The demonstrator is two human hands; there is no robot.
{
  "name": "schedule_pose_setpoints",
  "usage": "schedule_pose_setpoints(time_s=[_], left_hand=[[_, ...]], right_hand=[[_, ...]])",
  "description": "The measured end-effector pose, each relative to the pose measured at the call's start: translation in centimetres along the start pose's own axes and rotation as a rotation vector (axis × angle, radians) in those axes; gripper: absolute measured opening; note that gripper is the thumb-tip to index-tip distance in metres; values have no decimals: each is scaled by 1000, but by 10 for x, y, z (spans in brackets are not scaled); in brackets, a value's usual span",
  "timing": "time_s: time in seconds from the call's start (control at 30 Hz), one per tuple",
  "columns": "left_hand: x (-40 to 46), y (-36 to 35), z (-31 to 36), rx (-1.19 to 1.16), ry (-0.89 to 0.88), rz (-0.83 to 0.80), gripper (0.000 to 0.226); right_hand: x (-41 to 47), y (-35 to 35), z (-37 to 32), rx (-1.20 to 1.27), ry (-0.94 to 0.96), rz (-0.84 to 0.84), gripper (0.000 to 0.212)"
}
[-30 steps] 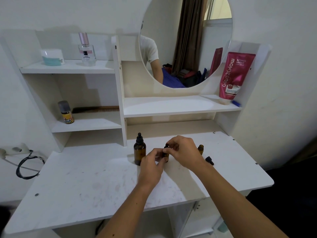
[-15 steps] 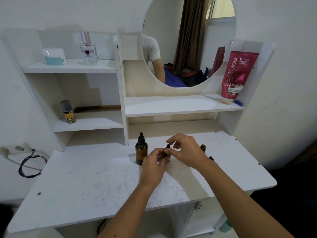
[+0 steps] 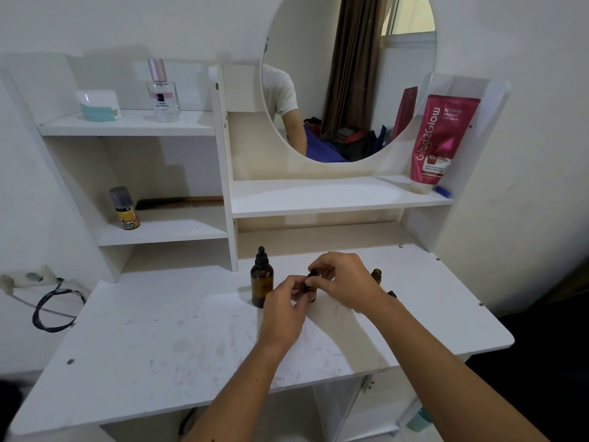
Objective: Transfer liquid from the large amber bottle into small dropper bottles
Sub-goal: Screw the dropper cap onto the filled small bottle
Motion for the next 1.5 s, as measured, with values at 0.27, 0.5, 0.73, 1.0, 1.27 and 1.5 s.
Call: schedule_pose_setpoints(time_s=[0.27,0.5,0.73,1.0,1.27,1.5], left_hand=[[1,0,1,1,0,0,22],[-1,0,2,-6,17,3,23],[-2,1,2,3,38,14,23],[-2,1,3,-3,36,10,24],[-2,1,5,-9,26,14,23],[-2,1,2,-2,24,14,23]], right_hand=[[-2,-2,-2,-32,31,11,25],[-1,-1,-2,-20,59,2,28],[-4,-4,-3,-29,43,-11,33],[-2,-2,-7,-52,58,-25,39],[-1,0,-4,-68,20,-32,32],[2,-1,1,-89,-25,-36,29]])
Point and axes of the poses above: each hand's wrist, its own x-axis towards the middle knuckle, its own y-axis out of the back of the hand, z = x × y, the point moved 9 cm from there along x, towards the middle knuckle, and after that the axes turned 8 degrees about -x, right-handed, at the moved point
